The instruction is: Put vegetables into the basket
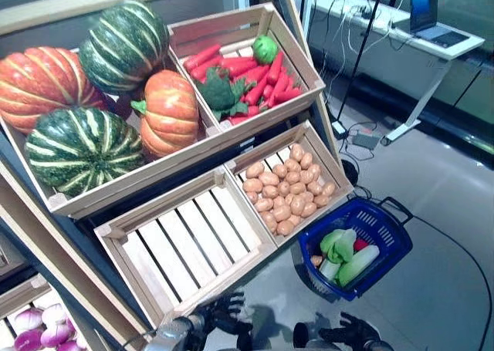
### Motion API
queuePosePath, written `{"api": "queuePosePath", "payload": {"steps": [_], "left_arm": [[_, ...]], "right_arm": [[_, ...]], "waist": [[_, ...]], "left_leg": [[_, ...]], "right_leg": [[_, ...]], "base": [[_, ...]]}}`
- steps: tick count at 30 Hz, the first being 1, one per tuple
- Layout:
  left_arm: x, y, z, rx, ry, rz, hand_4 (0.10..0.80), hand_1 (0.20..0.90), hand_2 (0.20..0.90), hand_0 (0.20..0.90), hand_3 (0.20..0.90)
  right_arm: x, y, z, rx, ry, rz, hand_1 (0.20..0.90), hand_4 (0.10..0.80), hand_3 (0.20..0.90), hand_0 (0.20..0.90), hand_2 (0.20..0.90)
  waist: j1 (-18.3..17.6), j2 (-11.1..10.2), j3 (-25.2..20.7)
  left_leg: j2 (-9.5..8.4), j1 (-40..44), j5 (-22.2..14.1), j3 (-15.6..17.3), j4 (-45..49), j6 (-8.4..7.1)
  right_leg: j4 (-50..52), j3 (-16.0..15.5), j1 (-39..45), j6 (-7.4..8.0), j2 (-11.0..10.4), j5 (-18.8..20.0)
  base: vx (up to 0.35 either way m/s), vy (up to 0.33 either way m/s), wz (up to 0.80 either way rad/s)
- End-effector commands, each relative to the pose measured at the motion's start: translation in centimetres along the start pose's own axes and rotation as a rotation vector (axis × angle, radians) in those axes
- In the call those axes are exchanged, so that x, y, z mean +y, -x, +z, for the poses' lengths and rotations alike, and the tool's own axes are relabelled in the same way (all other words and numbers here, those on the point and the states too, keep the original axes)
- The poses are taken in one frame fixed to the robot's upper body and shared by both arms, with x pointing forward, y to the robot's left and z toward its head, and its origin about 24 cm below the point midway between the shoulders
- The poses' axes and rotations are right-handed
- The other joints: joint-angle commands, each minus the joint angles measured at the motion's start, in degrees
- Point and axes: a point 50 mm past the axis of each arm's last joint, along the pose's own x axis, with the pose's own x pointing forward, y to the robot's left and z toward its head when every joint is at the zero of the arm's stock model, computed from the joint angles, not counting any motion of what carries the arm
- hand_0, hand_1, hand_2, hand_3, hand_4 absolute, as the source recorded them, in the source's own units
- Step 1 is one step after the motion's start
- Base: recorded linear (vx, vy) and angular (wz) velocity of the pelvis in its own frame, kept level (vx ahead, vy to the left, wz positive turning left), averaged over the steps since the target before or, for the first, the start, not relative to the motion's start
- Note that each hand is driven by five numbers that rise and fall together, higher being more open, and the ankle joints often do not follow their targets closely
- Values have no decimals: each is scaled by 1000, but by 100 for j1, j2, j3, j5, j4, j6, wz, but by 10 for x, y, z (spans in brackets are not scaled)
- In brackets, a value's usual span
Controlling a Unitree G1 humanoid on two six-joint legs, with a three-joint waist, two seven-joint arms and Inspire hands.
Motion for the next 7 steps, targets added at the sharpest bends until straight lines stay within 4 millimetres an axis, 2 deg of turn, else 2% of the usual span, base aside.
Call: {"api": "queuePosePath", "payload": {"steps": [1,7], "left_arm": [[9,-7,27,-79,-51,78,800,900,900,900,900],[9,-8,10,11,-45,131,800,900,900,900,900]], "right_arm": [[1,-4,24,-67,9,0,900,800,900,900,900],[6,-5,27,-82,3,4,900,800,900,900,900]], "waist": [[85,12,175],[98,33,105]], "left_leg": [[108,79,-478,-85,220,-292],[115,93,-502,-129,235,-302]], "right_leg": [[261,-47,250,388,-335,-110],[251,-49,286,352,-326,-166]], "base": [[11,3,-3],[6,-1,-5]]}}
